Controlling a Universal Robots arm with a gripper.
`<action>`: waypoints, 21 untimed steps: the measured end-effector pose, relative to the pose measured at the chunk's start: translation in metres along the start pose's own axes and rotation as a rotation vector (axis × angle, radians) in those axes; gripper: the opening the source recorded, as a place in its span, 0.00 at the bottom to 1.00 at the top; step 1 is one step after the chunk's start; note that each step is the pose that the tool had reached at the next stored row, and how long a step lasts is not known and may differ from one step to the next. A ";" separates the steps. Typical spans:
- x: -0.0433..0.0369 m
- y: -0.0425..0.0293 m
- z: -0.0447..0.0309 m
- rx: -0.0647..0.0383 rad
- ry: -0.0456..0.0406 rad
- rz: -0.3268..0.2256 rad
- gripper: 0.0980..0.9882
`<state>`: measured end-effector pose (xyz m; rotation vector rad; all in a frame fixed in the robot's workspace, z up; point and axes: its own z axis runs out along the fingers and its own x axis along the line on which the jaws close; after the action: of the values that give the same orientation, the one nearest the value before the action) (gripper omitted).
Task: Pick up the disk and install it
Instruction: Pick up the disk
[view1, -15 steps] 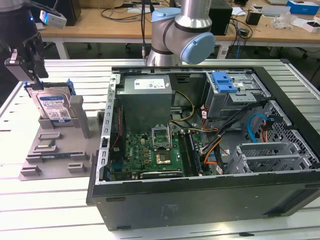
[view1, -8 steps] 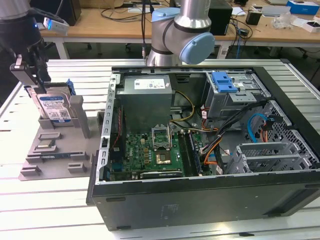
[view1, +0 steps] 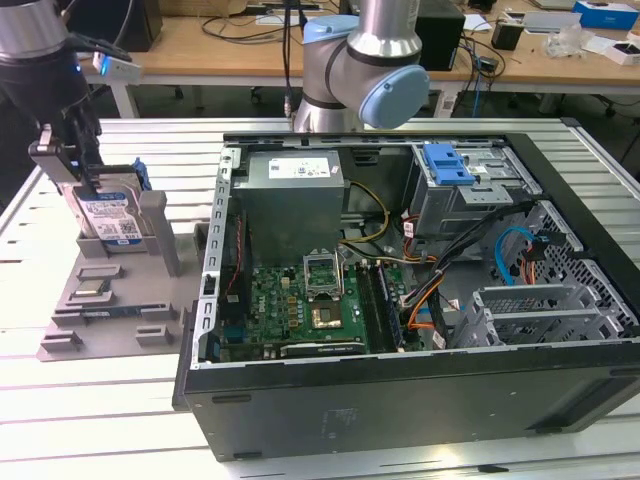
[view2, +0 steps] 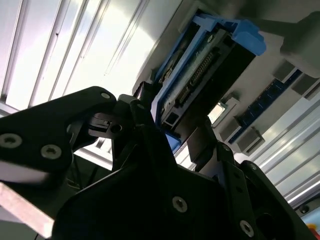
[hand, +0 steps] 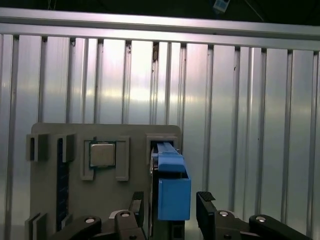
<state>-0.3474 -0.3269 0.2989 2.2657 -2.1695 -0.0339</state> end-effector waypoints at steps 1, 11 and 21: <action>0.0000 0.0000 0.0017 0.000 0.0001 0.000 0.50; 0.0001 -0.0002 0.0106 0.000 0.0000 0.000 0.50; 0.0001 -0.0002 0.0107 0.000 0.0000 0.000 0.30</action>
<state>-0.3474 -0.3269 0.2882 2.2657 -2.1695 -0.0339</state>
